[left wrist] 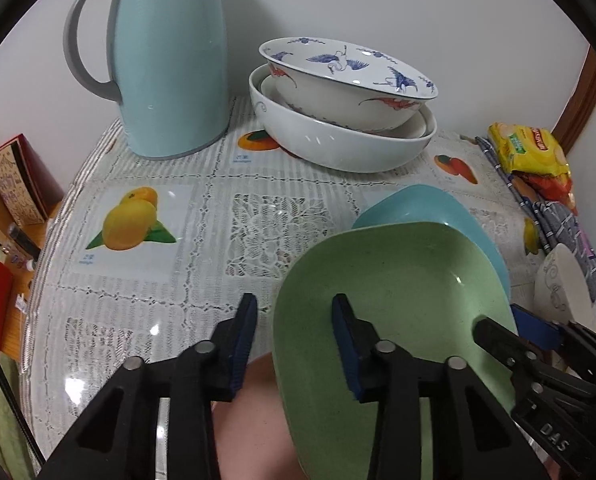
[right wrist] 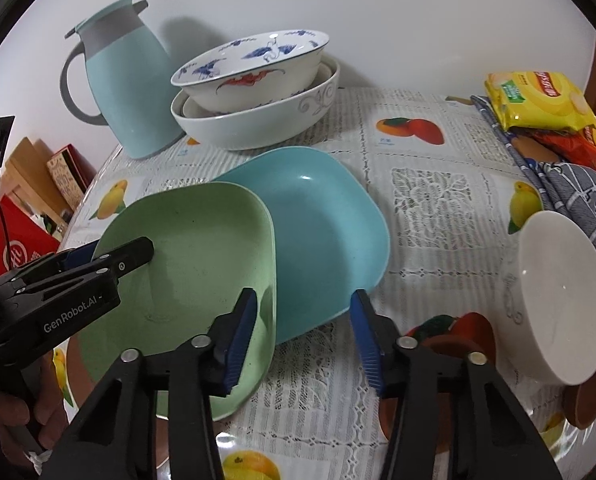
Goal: Organize plates and bowls
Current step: 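Lift the green plate with the right gripper and lower it onto the pink plate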
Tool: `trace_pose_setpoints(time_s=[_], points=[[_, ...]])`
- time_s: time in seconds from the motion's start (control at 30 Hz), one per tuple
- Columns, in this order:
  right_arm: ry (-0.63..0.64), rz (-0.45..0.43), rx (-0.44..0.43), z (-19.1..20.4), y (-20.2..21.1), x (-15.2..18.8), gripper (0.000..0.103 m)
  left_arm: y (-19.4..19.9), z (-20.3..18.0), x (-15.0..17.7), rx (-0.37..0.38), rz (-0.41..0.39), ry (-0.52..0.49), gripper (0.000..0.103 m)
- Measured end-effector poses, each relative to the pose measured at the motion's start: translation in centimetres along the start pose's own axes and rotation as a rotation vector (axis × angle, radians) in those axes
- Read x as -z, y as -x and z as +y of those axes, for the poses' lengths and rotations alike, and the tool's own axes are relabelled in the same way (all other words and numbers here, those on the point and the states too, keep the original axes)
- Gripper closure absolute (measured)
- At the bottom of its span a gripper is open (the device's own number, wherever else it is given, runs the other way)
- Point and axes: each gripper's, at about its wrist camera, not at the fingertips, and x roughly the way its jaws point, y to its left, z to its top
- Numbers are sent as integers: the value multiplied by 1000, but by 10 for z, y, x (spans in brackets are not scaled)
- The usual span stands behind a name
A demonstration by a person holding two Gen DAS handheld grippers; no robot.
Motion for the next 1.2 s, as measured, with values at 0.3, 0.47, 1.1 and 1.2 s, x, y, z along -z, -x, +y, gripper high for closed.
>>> trace_pose_setpoints(time_s=[0.3,0.47,1.1,1.2], points=[[19,-17,-13,7,4,-3,93,11,0,5,31,-5,1,93],[34,-54,-19,12,22,0,93,30,2,12,32,-24,10,93],[86,-69,-68,42,48,23,96,70,28,56,-23,-20,87,93],[98,-58,-68,46,42,25,96,66,31,62,-28,-5,100,93]])
